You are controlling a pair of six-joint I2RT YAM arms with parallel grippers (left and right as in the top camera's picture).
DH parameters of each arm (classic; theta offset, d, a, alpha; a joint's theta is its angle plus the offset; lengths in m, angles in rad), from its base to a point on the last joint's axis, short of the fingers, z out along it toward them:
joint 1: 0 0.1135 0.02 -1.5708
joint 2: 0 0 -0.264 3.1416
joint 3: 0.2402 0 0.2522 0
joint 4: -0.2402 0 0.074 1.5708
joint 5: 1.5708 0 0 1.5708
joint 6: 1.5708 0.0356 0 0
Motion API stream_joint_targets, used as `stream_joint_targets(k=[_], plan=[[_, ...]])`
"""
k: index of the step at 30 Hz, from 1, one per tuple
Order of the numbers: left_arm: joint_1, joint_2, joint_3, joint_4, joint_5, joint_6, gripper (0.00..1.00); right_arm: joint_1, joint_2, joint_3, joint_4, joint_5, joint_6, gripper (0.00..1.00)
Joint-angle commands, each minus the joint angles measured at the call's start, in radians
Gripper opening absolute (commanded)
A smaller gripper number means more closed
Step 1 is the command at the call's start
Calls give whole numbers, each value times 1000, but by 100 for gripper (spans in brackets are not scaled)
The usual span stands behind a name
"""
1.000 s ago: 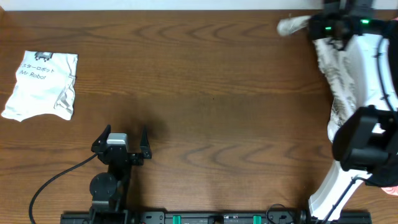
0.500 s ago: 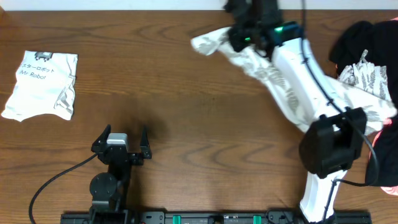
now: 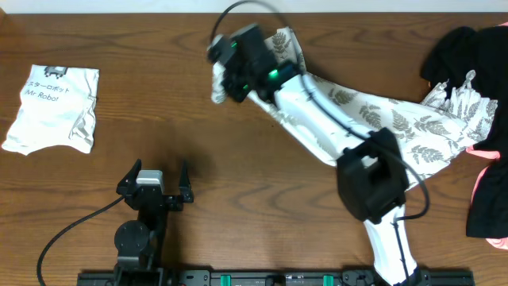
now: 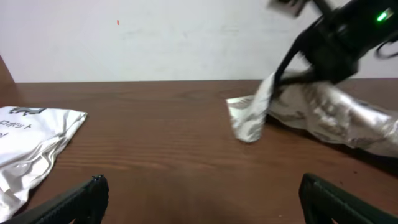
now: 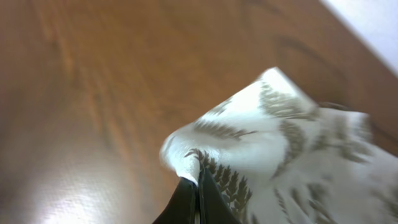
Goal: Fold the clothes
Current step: 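Drag the grasped garment leftward across the table with the right gripper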
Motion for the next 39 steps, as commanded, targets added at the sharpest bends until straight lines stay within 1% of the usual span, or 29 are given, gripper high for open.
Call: stream_joint_targets(k=[1, 6, 11, 18, 27, 39], plan=[[-5, -6, -17, -38, -31, 6, 98, 66, 7, 18, 14, -4, -30, 1], [-5, -6, -17, -38, -31, 6, 98, 127, 51, 18, 20, -4, -29, 1], [-5, -6, -17, -38, -31, 6, 98, 158, 95, 18, 28, -16, -29, 1], [-5, -6, -17, -38, -31, 6, 98, 206, 102, 18, 48, -21, -29, 1], [-5, -6, -17, -38, -31, 6, 98, 240, 102, 18, 61, -84, -29, 1], [-5, -6, -17, -38, -31, 6, 98, 251, 102, 18, 142, -182, -30, 1]])
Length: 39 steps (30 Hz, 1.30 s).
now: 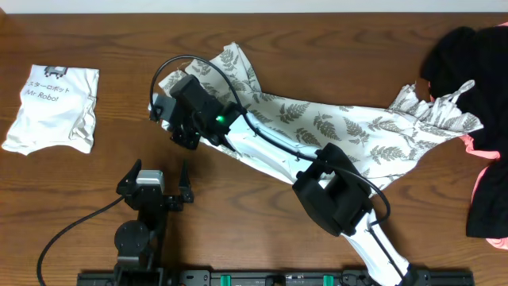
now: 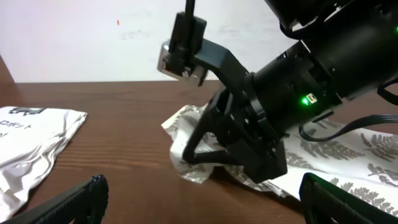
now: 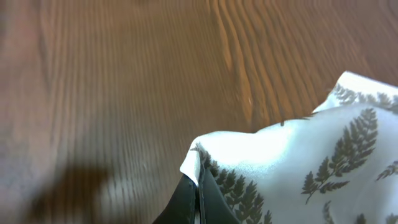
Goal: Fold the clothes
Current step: 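Drag the grasped garment leftward across the table with the right gripper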
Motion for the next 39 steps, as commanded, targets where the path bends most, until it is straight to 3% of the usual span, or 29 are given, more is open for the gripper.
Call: stream_joint_targets(k=[1, 14, 15, 18, 21, 27, 31, 39], plan=[[-5, -6, -17, -38, -31, 6, 98, 22, -1, 18, 24, -54, -15, 1], [-5, -6, -17, -38, -31, 6, 98, 69, 0, 18, 32, -60, -15, 2], [-5, -6, -17, -38, -31, 6, 98, 71, 0, 18, 34, -60, -15, 14], [-5, -6, -17, -38, -31, 6, 98, 71, 0, 18, 43, -23, -14, 66], [-5, -6, -17, -38, -31, 6, 98, 61, -1, 18, 56, 23, -14, 80], [-5, -6, -17, -38, -31, 6, 98, 18, -32, 25, 85, 26, -6, 88], [-5, -6, -17, -38, -31, 6, 98, -50, -100, 34, 63, 130, 113, 87], [-5, -6, -17, -38, -31, 6, 98, -242, -262, 34, -279, 353, 224, 85]])
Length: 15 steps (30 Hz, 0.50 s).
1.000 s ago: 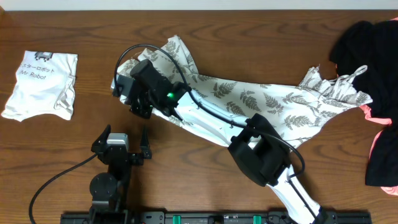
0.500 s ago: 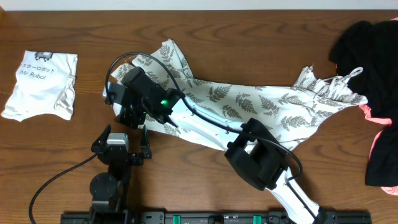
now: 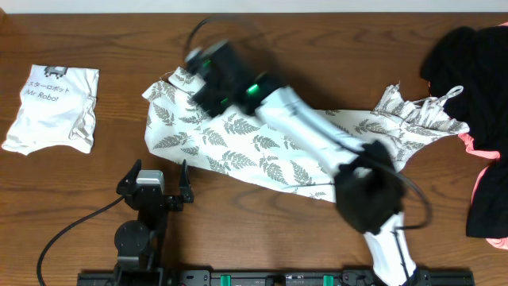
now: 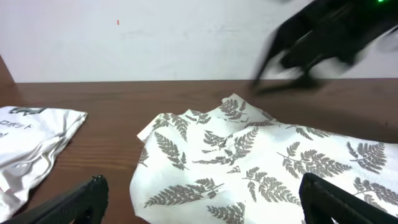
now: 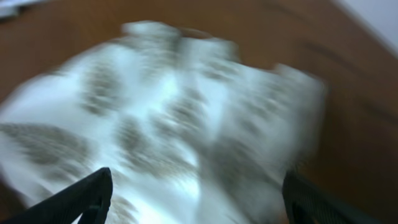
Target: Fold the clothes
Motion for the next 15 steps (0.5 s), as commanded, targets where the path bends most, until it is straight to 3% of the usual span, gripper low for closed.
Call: stream_joint_targets(k=[1, 7, 15], plan=[[-5, -6, -17, -38, -31, 7, 98, -92, -110, 28, -132, 158, 87, 85], [-5, -6, -17, -38, -31, 7, 98, -287, -181, 28, -487, 256, 217, 86], [-5, -6, -17, -38, -31, 7, 98, -492, -174, 15, -713, 158, 174, 82]])
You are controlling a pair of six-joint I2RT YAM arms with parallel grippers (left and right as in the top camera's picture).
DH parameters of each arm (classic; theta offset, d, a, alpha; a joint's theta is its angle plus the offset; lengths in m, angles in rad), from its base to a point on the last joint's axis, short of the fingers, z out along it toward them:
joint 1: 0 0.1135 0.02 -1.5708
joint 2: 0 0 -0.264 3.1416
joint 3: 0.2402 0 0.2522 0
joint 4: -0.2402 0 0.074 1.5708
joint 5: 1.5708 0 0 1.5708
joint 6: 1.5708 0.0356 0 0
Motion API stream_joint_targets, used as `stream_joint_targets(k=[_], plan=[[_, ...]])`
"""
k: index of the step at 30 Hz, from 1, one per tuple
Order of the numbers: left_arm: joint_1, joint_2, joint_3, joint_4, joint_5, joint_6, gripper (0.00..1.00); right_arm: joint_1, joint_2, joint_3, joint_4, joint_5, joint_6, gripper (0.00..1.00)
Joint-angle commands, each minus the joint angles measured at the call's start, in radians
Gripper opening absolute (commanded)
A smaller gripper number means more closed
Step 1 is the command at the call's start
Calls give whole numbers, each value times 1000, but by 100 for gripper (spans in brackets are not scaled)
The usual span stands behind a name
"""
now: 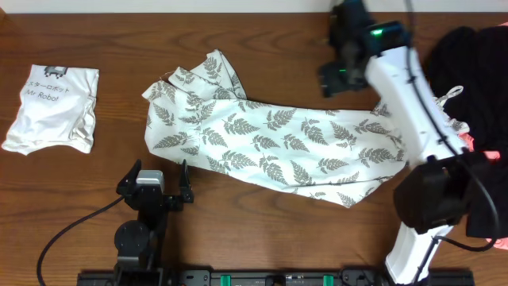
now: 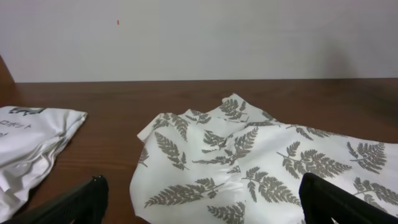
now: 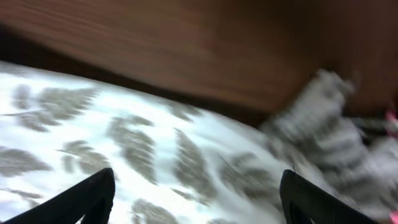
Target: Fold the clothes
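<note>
A white fern-print garment [image 1: 278,147] lies spread across the middle of the table, with its left end crumpled [image 2: 211,140]. My right gripper [image 1: 335,78] hovers open over the garment's far right part, with nothing between its fingers. In the blurred right wrist view the gripper [image 3: 196,202] looks down on the print [image 3: 143,143] and the gathered strap end [image 3: 323,118]. My left gripper [image 1: 155,184] rests open at the table's front, just short of the garment's left edge [image 2: 143,193].
A folded white T-shirt [image 1: 51,107] with black lettering lies at the far left. A heap of black clothes [image 1: 468,56] and a pink one [image 1: 486,187] sits at the right edge. The right arm [image 1: 413,103] crosses over the garment's right end.
My right gripper, still open, has moved from over the garment's left part to its far right part. The garment's left end lies as before. The left arm has not moved.
My right gripper was shut on a corner of the fern garment, held up at the back middle. Then it held that corner lower and further left. Then it was open and the garment lay spread out. Now the gripper is over the right end.
</note>
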Motion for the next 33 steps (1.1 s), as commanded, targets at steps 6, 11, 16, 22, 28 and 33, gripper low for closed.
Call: stream_joint_targets(k=[6, 11, 16, 22, 28, 33], plan=[[-5, -6, -18, -37, -31, 6, 98, -116, 3, -34, -83, -22, -59, 83], [-5, -6, -18, -37, -31, 6, 98, -166, 3, -115, -125, -30, 31, 82], [-5, -6, -18, -37, -31, 6, 98, -199, 3, -256, -119, -30, 111, 82], [-5, -6, -18, -37, -31, 6, 98, -227, 3, -412, -72, -29, 146, 76], [-5, -6, -18, -37, -31, 6, 98, -280, 3, -553, 52, -31, 193, 63], [-5, -6, -18, -37, -31, 6, 98, -295, 3, -621, 191, -52, 187, 57]])
